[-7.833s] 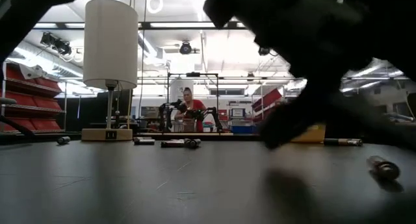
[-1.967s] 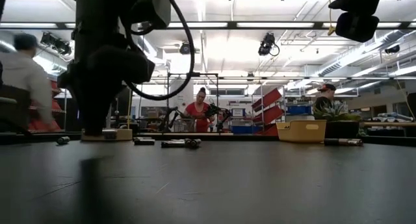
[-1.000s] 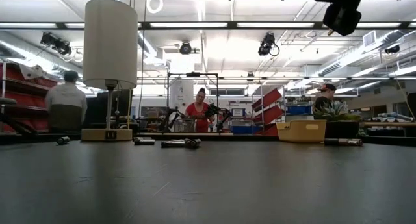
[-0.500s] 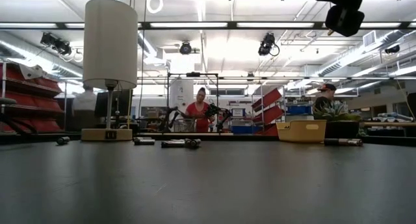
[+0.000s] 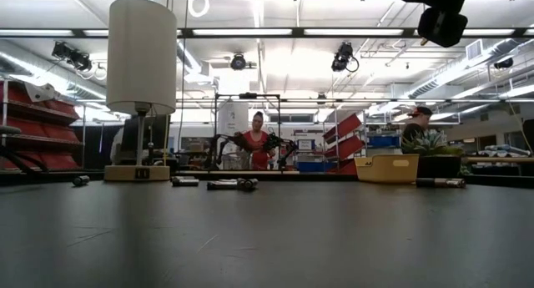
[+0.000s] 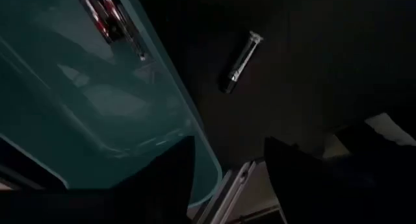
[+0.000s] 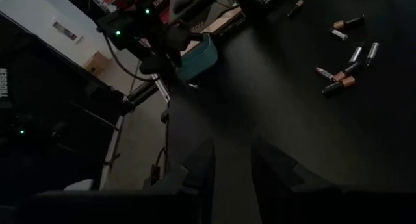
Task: Sort batteries
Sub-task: Put the silver battery into the blue bin
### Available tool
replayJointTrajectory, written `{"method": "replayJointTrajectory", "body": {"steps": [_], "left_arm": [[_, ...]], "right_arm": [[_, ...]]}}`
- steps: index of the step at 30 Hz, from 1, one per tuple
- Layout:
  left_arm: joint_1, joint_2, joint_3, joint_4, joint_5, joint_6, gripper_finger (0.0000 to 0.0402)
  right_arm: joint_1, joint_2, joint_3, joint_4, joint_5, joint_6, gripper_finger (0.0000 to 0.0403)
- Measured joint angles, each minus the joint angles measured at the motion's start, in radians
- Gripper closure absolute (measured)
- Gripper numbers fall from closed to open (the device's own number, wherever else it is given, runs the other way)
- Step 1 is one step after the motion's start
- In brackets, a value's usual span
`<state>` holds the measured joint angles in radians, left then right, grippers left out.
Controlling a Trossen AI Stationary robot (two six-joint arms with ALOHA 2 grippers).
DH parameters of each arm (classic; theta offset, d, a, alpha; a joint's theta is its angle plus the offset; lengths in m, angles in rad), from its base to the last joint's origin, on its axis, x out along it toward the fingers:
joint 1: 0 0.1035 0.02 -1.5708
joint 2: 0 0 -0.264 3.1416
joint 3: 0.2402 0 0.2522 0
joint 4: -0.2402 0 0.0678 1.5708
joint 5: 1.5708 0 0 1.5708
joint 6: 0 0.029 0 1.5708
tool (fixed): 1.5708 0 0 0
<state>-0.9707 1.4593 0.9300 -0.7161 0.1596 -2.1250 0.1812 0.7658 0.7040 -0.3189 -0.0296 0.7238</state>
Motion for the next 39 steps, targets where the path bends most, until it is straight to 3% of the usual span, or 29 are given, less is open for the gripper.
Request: {"method": "replayJointTrajectory", "body": {"steps": [8,15,19,26,34,39], "left_arm": [[0.001,0.000,0.117,-0.180,-0.069,0.043,0.0201],[0.062,0.055,0.292,-0.384,-0.084,0.283,0.0200],[0.155,0.127,0.335,-0.379,-0.012,0.514,0.0200],[0.301,0.287,0.344,-0.408,0.229,0.938,0.0200],[0.402,0.386,0.344,-0.429,0.381,1.140,0.0196],[0.415,0.433,0.344,-0.451,0.382,1.216,0.0183]], "right_arm": [[-0.015,0.000,0.000,0.011,0.003,-0.010,0.0318],[-0.015,0.001,0.000,0.011,0.003,-0.020,0.0318],[-0.015,0.002,0.000,0.011,0.003,-0.020,0.0318],[-0.015,0.002,0.000,0.011,-0.013,-0.001,0.0318],[-0.014,0.002,0.000,0.012,-0.014,0.009,0.0318],[-0.014,0.002,0.000,0.011,-0.014,0.001,0.0318]]}}
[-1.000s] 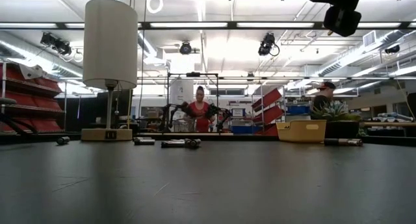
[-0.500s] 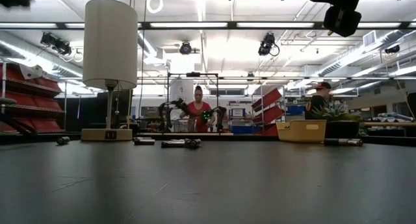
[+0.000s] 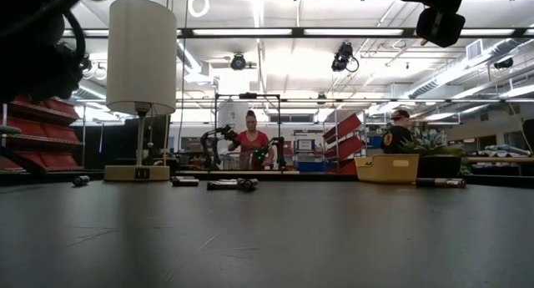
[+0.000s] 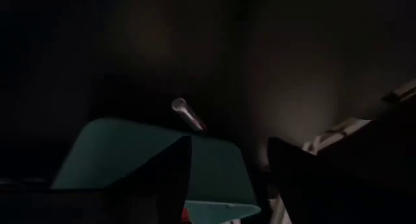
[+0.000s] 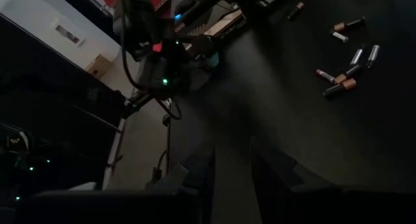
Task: Sort batteries
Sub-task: Put the silver battery into the blue bin
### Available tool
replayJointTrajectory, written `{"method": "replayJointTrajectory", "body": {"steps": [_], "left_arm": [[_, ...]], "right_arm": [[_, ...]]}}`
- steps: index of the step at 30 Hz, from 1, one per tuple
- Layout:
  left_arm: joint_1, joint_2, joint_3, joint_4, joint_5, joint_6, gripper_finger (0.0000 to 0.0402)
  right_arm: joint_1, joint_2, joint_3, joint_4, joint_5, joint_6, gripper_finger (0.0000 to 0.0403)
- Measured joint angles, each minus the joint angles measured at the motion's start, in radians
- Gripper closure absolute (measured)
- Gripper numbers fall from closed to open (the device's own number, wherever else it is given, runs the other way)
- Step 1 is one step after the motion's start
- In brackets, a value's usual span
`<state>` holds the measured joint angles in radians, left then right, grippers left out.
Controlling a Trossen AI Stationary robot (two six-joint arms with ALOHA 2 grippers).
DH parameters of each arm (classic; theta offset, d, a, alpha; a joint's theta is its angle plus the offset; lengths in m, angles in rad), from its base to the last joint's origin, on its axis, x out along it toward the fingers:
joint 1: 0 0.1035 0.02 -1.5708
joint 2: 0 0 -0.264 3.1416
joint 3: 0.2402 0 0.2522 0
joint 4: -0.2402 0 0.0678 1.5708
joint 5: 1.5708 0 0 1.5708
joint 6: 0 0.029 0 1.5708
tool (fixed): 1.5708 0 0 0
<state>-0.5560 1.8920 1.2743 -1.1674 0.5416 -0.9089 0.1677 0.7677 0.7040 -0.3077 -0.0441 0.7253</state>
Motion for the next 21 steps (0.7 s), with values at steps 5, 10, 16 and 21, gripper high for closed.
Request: {"method": "replayJointTrajectory", "body": {"steps": [5,10,16,21], "left_arm": [[0.016,0.039,0.000,-0.028,0.000,0.067,0.0182],[0.023,0.094,0.000,-0.070,0.077,0.185,0.0187],[0.023,0.123,-0.001,-0.093,0.078,0.280,0.0188],[0.022,0.125,-0.003,-0.083,0.053,0.322,0.0188]], "right_arm": [[-0.001,0.000,0.000,0.000,0.003,-0.011,0.0318],[-0.012,0.000,0.000,0.000,0.006,-0.014,0.0318],[-0.021,0.000,0.000,0.000,0.006,-0.012,0.0318],[-0.021,0.000,0.000,0.000,0.005,-0.011,0.0318]]}}
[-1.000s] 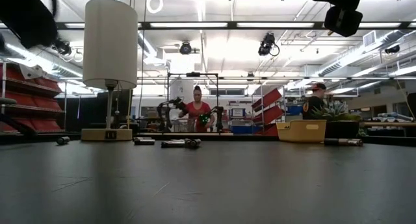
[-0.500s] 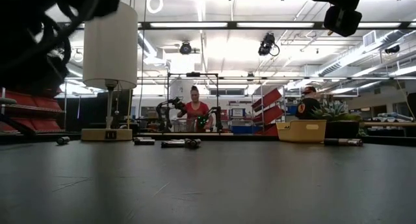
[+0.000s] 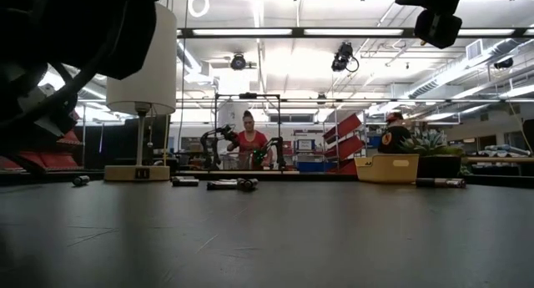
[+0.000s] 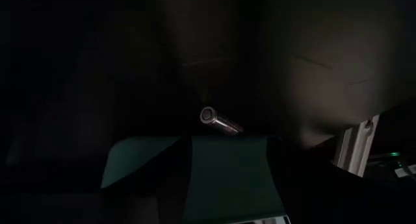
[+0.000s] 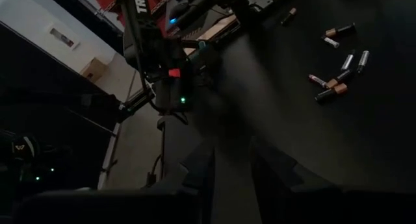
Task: Sort batteries
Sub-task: Put the silver battery into the blue bin
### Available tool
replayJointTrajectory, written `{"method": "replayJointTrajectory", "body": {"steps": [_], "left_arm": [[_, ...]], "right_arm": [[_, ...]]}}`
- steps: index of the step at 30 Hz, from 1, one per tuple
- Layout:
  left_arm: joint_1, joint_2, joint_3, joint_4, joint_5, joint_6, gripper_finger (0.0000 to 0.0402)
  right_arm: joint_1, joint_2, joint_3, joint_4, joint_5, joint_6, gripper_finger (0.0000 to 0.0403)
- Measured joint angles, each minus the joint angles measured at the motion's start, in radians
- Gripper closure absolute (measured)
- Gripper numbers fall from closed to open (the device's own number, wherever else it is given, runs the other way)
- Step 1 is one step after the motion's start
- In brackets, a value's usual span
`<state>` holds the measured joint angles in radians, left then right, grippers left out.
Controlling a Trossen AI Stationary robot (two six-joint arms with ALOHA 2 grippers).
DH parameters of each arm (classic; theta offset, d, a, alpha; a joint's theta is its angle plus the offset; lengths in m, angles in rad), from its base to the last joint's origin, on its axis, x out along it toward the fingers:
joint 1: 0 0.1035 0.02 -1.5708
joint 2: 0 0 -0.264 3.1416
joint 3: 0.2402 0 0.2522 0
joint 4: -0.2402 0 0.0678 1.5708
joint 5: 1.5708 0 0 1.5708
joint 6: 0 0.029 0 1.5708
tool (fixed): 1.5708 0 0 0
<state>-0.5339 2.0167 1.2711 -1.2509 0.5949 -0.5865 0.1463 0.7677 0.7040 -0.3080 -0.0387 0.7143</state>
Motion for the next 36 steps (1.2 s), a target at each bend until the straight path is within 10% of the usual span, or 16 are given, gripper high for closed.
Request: {"method": "replayJointTrajectory", "body": {"steps": [36], "left_arm": [[-0.105,-0.002,-0.107,0.200,0.055,-0.212,0.0195]], "right_arm": [[0.000,0.000,0.000,0.001,-0.005,0.019,0.0318]]}}
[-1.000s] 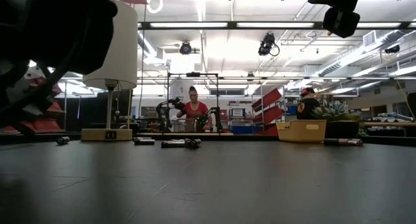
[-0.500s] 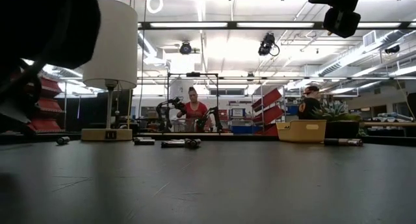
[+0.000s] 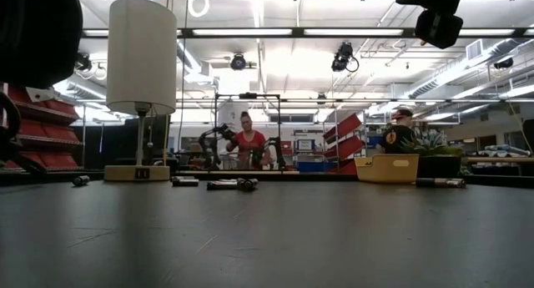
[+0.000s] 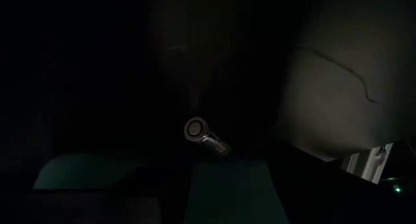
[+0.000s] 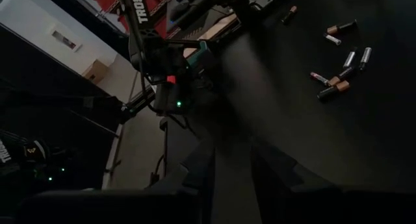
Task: Sort batteries
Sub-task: Put the silver battery into the blue bin
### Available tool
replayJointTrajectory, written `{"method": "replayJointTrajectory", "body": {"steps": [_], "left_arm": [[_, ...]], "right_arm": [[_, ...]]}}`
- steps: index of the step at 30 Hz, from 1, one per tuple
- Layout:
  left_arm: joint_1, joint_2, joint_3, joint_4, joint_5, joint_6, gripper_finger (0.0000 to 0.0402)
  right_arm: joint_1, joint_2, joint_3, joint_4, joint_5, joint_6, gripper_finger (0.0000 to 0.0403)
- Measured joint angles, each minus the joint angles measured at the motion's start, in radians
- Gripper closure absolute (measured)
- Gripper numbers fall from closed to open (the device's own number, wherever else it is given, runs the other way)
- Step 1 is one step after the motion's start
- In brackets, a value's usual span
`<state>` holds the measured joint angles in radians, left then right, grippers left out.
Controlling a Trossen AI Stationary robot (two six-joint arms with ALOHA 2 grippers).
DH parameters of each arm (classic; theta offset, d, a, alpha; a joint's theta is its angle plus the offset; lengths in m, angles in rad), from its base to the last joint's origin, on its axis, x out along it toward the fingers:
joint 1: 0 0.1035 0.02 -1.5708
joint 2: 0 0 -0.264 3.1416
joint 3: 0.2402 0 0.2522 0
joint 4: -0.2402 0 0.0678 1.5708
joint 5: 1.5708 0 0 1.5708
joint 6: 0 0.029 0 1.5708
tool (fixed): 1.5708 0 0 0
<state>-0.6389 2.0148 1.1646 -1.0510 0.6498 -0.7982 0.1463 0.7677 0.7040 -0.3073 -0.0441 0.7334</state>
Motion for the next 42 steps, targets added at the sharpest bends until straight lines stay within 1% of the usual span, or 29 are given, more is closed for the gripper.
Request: {"method": "replayJointTrajectory", "body": {"steps": [2,4,7,11,12,19,22,33,42], "left_arm": [[-0.001,0.000,0.000,0.000,-0.005,0.000,0.0209],[-0.001,0.000,0.000,-0.001,-0.013,0.000,0.0233],[-0.001,0.000,-0.001,-0.002,-0.033,0.000,0.0282],[-0.001,0.000,-0.001,0.000,-0.039,0.000,0.0362],[-0.001,-0.001,-0.001,0.000,-0.037,0.000,0.0372],[-0.001,-0.001,0.001,-0.007,-0.040,-0.018,0.0372],[0.003,0.001,0.016,-0.031,-0.061,-0.021,0.0372],[0.085,0.003,0.089,-0.072,-0.191,-0.052,0.0372],[0.179,-0.005,0.180,-0.070,-0.356,-0.118,0.0373]], "right_arm": [[0.000,0.000,0.000,0.000,0.000,0.000,0.0318],[0.000,0.000,0.000,0.000,0.000,0.000,0.0318],[0.000,0.000,0.000,0.000,0.000,0.000,0.0318],[0.000,0.000,0.000,0.000,0.000,0.000,0.0318],[0.000,0.000,0.000,0.000,0.000,0.000,0.0318],[0.000,0.000,0.000,0.000,-0.001,0.000,0.0318],[0.000,0.000,0.000,0.000,-0.001,-0.002,0.0318],[0.000,0.000,0.000,0.001,-0.001,-0.010,0.0318],[0.000,0.000,0.000,0.004,-0.002,-0.010,0.0318]]}}
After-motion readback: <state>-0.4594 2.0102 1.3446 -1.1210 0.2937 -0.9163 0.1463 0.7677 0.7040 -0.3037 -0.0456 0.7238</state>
